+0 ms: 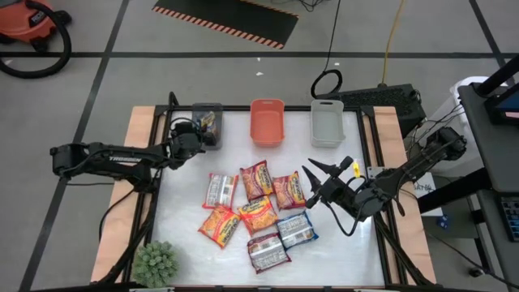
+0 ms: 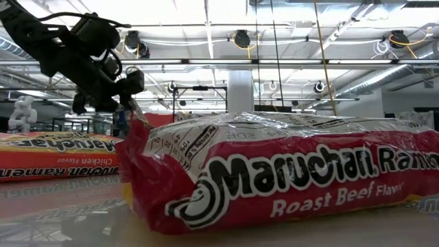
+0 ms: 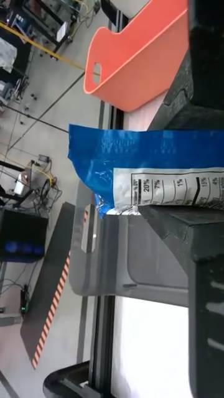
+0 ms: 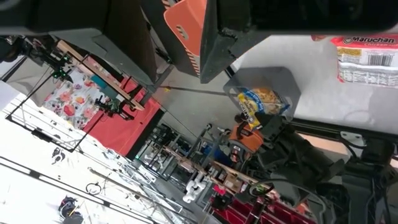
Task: Sort Maruchan noodles
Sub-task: Put the right blue noodle pack into the black bin, then put the top right red noodle pack into the gray bin
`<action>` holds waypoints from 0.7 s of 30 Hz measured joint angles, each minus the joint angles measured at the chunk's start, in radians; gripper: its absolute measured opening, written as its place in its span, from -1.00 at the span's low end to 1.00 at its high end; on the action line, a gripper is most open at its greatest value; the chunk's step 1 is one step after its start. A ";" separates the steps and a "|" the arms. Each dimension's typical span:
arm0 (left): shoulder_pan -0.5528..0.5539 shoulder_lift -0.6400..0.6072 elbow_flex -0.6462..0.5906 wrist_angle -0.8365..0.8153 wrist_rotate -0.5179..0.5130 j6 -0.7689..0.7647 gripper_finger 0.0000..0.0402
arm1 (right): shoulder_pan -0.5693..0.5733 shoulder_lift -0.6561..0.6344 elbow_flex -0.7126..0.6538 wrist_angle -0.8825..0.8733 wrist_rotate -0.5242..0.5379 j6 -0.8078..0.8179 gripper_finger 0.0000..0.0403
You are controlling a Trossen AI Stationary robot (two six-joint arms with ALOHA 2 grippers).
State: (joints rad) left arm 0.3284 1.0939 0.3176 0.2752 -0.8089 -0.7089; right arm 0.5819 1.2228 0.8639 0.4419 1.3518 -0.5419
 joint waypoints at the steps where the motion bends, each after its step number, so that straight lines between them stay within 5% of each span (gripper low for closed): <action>1: -0.001 0.000 0.000 0.000 0.000 -0.002 -0.30 | 0.000 0.000 0.000 0.000 0.000 0.000 -0.40; 13: -0.003 -0.021 0.001 0.063 0.005 0.090 0.17 | 0.000 0.000 0.000 -0.007 0.000 0.005 -0.40; 21: -0.033 -0.298 0.051 0.088 0.028 0.360 0.20 | 0.005 0.001 0.000 -0.075 0.002 0.104 -0.40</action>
State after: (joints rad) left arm 0.2951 0.7961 0.3689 0.3633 -0.7809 -0.3492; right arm 0.5873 1.2236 0.8639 0.3669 1.3537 -0.4374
